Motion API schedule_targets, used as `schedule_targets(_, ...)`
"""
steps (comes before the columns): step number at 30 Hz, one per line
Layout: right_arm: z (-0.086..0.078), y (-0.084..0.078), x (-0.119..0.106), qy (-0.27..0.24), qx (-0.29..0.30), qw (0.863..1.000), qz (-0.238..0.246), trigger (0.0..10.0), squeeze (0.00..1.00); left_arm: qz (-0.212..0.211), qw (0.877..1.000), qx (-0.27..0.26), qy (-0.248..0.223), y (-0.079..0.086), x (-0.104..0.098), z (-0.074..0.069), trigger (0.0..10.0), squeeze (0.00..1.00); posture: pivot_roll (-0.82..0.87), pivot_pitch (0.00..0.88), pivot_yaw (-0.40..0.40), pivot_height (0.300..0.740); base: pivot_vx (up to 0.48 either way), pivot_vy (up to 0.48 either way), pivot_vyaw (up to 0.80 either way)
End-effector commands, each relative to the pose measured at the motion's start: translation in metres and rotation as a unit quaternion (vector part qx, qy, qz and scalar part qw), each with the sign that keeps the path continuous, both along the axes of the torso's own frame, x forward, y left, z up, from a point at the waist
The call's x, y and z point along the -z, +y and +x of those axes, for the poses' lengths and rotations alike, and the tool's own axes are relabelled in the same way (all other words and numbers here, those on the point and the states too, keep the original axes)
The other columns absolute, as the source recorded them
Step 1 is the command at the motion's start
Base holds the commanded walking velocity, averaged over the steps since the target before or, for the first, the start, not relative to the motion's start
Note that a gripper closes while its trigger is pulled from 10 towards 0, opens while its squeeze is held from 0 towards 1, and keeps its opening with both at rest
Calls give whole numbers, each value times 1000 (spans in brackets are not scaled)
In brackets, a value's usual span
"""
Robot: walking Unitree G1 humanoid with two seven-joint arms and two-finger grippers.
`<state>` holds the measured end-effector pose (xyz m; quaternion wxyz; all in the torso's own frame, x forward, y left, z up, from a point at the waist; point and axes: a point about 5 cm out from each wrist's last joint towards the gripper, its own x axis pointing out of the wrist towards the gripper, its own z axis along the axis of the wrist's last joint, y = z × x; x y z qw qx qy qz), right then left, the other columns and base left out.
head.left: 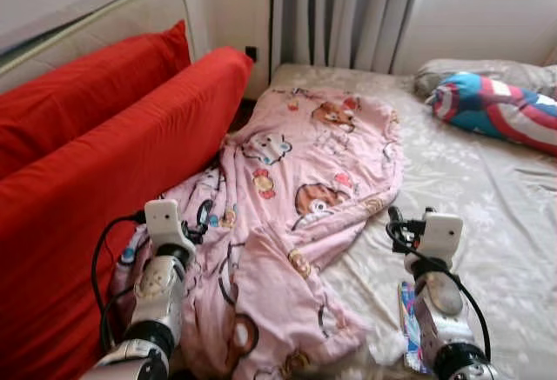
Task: Clean up the room
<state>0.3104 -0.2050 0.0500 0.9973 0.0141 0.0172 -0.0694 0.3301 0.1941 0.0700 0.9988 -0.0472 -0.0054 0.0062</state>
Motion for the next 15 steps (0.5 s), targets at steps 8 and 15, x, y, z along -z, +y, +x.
schedule_targets(8,0,2,5,18,-3,1000,3,10000,0,-3,1000,13,16,-5,4,0,10000,0,-51,0,-35,641,0,0,0)
schedule_targets(15,-1,1,8,30,-1,1000,10,10000,0,-10,999,25,21,-9,4,2,10000,0,-48,0,-33,641,0,0,0)
